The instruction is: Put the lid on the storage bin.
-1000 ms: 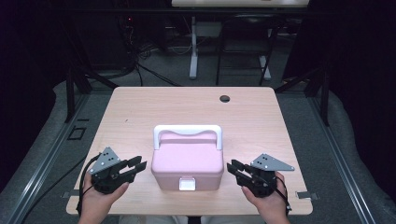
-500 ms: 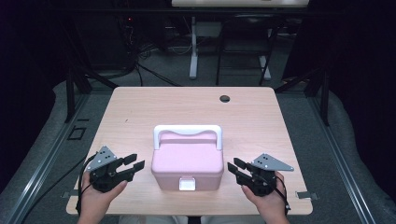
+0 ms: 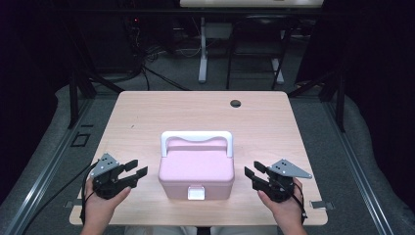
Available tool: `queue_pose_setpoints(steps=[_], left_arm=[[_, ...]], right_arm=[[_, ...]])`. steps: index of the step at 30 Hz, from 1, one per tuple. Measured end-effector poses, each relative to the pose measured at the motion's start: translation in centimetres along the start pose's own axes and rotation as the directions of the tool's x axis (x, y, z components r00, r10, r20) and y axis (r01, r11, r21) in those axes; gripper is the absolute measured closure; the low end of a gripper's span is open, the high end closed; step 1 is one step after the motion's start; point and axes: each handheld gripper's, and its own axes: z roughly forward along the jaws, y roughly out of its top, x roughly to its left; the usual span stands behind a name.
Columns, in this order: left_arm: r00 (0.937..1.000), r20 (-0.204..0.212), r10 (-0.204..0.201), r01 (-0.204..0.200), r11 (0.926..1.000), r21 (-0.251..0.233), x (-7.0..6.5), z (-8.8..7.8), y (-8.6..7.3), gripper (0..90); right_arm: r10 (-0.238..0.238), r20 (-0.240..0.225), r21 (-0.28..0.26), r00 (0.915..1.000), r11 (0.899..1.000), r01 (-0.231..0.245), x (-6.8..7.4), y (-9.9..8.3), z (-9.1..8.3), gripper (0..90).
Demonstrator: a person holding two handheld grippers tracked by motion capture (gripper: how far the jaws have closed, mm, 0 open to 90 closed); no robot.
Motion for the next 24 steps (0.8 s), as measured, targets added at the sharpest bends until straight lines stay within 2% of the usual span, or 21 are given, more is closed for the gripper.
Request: queue_pose_setpoints(steps=[6, 14, 17, 20, 24], left_arm=[[0.9998, -0.018, -0.006, 0.006, 1.0, 0.007, 0.8, 0.6, -0.8, 49.5], [0.9984, -0.008, -0.057, 0.057, 0.9983, 0.013, 1.8, 1.4, -1.8, 48.4], [0.9988, -0.014, -0.047, 0.048, 0.9986, 0.025, 2.0, 1.7, -2.1, 47.3], [0.9988, -0.04, -0.026, 0.028, 0.9989, 0.037, 2.1, 2.0, -2.5, 45.6], [0.9979, -0.061, -0.02, 0.023, 0.9981, 0.057, 2.3, 2.4, -2.9, 44.7]], right_arm=[[-0.023, 0.038, 0.012, 0.999, 1.0, 0.022, -0.7, -0.7, 0.6, 53.9], [-0.024, 0.065, 0.037, 0.9976, 0.999, 0.022, -1.6, -1.7, 1.5, 52.9], [-0.051, 0.076, 0.059, 0.9958, 0.997, 0.047, -1.7, -2.3, 2.3, 51.5], [-0.055, 0.083, 0.078, 0.995, 0.996, 0.049, -1.9, -2.6, 2.9, 50.2], [-0.056, 0.084, 0.089, 0.9949, 0.995, 0.048, -2.0, -2.8, 3.2, 49.2]])
